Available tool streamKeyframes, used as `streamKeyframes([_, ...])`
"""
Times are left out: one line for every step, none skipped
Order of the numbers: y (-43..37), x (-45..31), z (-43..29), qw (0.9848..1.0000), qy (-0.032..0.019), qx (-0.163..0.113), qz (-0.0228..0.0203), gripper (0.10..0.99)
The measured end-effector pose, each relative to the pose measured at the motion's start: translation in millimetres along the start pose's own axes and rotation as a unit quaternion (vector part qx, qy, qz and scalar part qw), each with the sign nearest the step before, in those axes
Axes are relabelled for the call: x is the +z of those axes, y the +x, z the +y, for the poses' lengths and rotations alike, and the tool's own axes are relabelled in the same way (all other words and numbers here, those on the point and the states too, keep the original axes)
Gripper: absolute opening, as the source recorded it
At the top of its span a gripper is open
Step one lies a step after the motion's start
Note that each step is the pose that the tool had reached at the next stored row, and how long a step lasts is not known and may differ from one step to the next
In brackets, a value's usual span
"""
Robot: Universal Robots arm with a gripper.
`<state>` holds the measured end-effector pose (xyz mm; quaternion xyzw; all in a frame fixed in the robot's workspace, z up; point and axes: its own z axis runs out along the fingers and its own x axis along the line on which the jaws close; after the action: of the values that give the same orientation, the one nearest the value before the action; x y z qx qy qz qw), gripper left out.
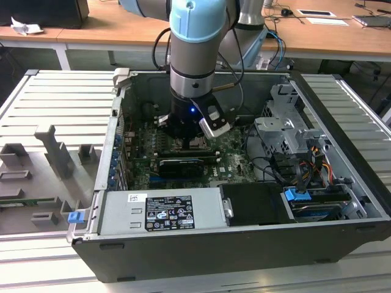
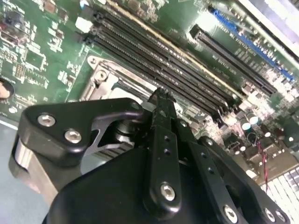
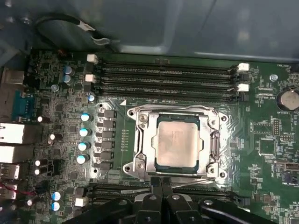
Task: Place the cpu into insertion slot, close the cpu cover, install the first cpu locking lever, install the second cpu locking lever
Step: 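Install the second cpu locking lever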
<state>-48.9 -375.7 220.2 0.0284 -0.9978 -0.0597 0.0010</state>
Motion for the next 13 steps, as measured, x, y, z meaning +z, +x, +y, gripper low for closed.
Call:
streamKeyframes([2.1,-0.2,-2.0,1.0,-0.0016,0.0,-0.0001,0.106])
streamKeyframes([3.8,-0.3,-2.8,1.0,-0.0018,0.0,-0.0001,0.106])
streamKeyframes([5.9,-0.5,-3.8,1.0,-0.0018,-0.002,-0.0001,0.106])
streamKeyframes([7.1,-0.5,-4.7,1.0,-0.002,-0.007,0.0002,0.106])
streamKeyframes([9.1,-0.5,-6.0,0.9999,-0.0032,-0.014,0.001,0.106])
streamKeyframes([10.4,-0.4,-6.7,0.9999,-0.0058,-0.015,0.0009,0.106])
streamKeyframes([11.7,-0.3,-7.1,0.9998,-0.0092,-0.016,0.0006,0.106])
streamKeyframes([14.1,-0.2,-7.4,0.9998,-0.0151,-0.016,0.0001,0.106])
streamKeyframes([16.0,0.2,-8.1,0.9997,-0.0194,-0.017,-0.0004,0.106])
streamKeyframes([17.4,0.7,-9.0,0.9996,-0.0217,-0.017,-0.0007,0.106])
streamKeyframes([18.5,1.1,-10.1,0.9996,-0.0233,-0.017,-0.001,0.106])
streamKeyframes([20.1,1.7,-12.2,0.9995,-0.0265,-0.017,-0.0014,0.106])
streamKeyframes([21.5,2.1,-13.9,0.9994,-0.0305,-0.018,-0.0018,0.106])
